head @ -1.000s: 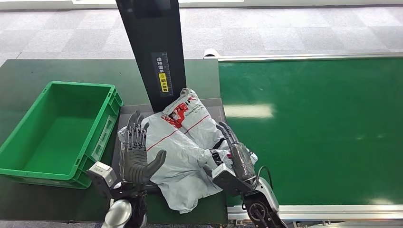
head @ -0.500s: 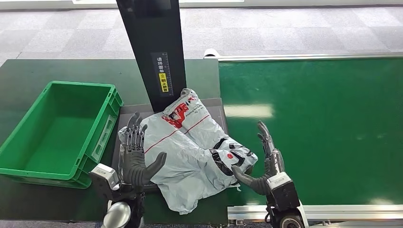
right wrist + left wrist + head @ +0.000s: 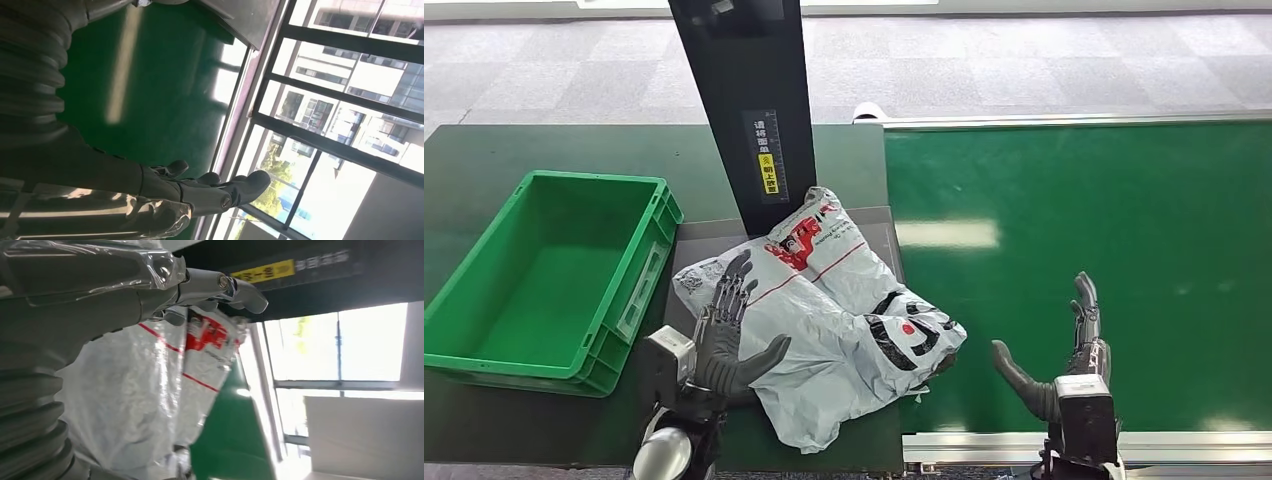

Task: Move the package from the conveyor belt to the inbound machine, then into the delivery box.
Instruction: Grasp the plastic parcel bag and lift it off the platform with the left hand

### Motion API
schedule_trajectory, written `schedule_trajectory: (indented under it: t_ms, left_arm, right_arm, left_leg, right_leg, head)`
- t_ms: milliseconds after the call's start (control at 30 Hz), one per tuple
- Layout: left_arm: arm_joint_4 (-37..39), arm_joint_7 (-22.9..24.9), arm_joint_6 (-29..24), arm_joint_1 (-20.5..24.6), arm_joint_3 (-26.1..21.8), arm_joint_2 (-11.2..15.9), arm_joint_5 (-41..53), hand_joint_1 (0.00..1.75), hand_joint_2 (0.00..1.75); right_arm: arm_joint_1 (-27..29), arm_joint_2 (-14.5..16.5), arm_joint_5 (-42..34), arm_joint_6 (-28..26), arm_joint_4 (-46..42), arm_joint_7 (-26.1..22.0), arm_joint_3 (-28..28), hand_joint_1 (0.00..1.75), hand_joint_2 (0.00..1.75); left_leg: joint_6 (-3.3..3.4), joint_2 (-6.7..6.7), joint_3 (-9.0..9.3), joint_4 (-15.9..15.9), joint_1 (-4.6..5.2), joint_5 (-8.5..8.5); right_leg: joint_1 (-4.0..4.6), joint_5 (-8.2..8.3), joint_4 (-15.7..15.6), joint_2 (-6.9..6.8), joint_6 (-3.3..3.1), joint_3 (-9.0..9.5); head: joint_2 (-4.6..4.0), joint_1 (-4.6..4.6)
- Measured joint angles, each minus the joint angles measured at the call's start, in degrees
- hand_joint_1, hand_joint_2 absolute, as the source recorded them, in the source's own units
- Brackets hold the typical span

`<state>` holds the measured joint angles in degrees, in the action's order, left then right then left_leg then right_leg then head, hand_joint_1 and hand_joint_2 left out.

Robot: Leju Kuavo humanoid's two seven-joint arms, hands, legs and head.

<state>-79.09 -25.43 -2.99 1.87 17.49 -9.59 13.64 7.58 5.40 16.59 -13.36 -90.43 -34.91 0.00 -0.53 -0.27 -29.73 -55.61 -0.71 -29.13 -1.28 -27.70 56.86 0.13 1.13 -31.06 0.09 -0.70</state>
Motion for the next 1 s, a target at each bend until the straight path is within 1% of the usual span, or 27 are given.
schedule_trajectory:
  t_ms: [167, 267, 333, 367, 533, 667, 733, 767, 867, 900, 1000]
  left_arm:
    - [3.56, 8.46, -9.47, 1.33, -0.94, 0.31, 17.32, 0.00, 1.75]
    - [5.69, 15.04, -12.28, 2.46, -1.14, 0.55, 27.51, 0.00, 1.75]
    - [7.27, 18.89, -12.40, 3.11, -1.31, 0.64, 33.60, 0.00, 1.75]
    - [8.08, 20.03, -12.18, 3.35, -1.44, 0.64, 35.75, 0.00, 1.75]
    - [11.04, 22.19, -11.06, 4.16, -1.85, 0.64, 39.51, 0.00, 1.75]
    - [13.93, 25.83, -8.68, 5.44, -2.05, 0.63, 45.78, 0.00, 1.75]
    - [15.27, 26.78, -8.25, 6.13, -2.30, 0.52, 48.18, 0.00, 1.75]
    - [15.78, 26.92, -7.91, 6.40, -2.44, 0.40, 48.91, 0.16, 1.75]
    - [16.63, 25.02, -5.80, 6.73, -2.97, -0.01, 48.15, 1.44, 1.75]
    - [16.72, 23.79, -5.16, 6.66, -3.14, -0.14, 47.20, 1.72, 1.75]
    - [16.77, 19.74, -4.92, 6.18, -3.46, -0.59, 43.47, 1.75, 1.75]
  right_arm:
    - [-0.13, 1.45, 0.23, 2.29, -0.56, 0.19, -1.79, 0.00, 1.75]
    - [-0.67, 2.11, 1.31, 3.27, -0.76, 0.88, -2.00, 0.00, 1.75]
    - [-1.15, 2.53, 2.04, 3.73, -0.75, 1.20, -2.02, 0.00, 1.75]
    - [-1.38, 2.74, 2.29, 3.90, -0.75, 1.28, -2.02, 0.00, 1.75]
    - [-1.98, 3.43, 2.86, 4.39, -0.74, 1.51, -2.02, 0.00, 1.75]
    - [-2.37, 3.76, 3.97, 5.32, -0.52, 2.09, -2.02, 0.00, 1.75]
    - [-2.48, 3.95, 4.48, 5.56, -0.35, 2.29, -2.02, 0.00, 1.75]
    - [-2.50, 4.03, 4.68, 5.63, -0.27, 2.35, -2.02, 0.00, 1.75]
    - [-2.50, 4.11, 5.03, 5.65, -0.01, 2.40, -2.02, 0.00, 1.75]
    - [-2.50, 4.11, 5.07, 5.65, 0.04, 2.41, -2.02, 0.00, 1.75]
    - [-2.39, 4.11, 5.09, 5.64, 0.06, 2.41, -2.02, 0.00, 1.75]
  left_leg:
    - [-0.01, 0.00, 0.03, 0.00, 0.00, 0.02]
    - [-0.01, 0.00, 0.03, 0.00, 0.00, 0.02]
    - [-0.01, 0.00, 0.02, 0.00, 0.00, 0.02]
    - [-0.01, 0.00, 0.02, 0.00, 0.00, 0.02]
    - [-0.01, -0.01, 0.01, 0.00, 0.00, 0.02]
    - [-0.01, -0.01, 0.03, 0.00, 0.00, 0.02]
    - [-0.01, -0.01, 0.07, 0.00, 0.00, 0.02]
    - [-0.01, -0.01, 0.10, 0.00, 0.00, 0.02]
    - [-0.01, -0.03, 0.18, 0.01, 0.00, 0.02]
    - [-0.01, -0.03, 0.18, 0.01, 0.00, 0.02]
    - [0.00, -0.03, 0.19, 0.00, 0.00, 0.03]
  right_leg:
    - [0.00, 0.01, 0.02, 0.00, 0.00, 0.02]
    - [0.00, 0.01, 0.02, 0.00, 0.00, 0.03]
    - [0.00, 0.00, 0.02, 0.00, 0.00, 0.02]
    - [0.00, 0.00, 0.02, 0.00, 0.00, 0.02]
    - [0.00, 0.00, 0.02, 0.00, 0.00, 0.01]
    - [0.00, 0.00, 0.02, 0.00, 0.00, 0.04]
    - [0.00, 0.00, 0.02, 0.00, 0.00, 0.10]
    - [0.00, 0.00, 0.02, 0.00, 0.00, 0.13]
    - [0.00, 0.00, 0.02, -0.03, 0.00, 0.21]
    - [0.00, 0.00, 0.02, -0.05, 0.00, 0.22]
    - [0.00, 0.00, 0.02, -0.07, 0.00, 0.23]
  head:
    - [0.00, 0.00]
    - [0.00, 0.00]
    - [0.00, 0.01]
    - [0.00, 0.00]
    - [0.00, 0.01]
    - [0.00, 0.01]
    - [0.00, 0.00]
    - [0.00, 0.00]
    - [0.00, 0.00]
    - [0.00, 0.00]
    - [0.00, 0.01]
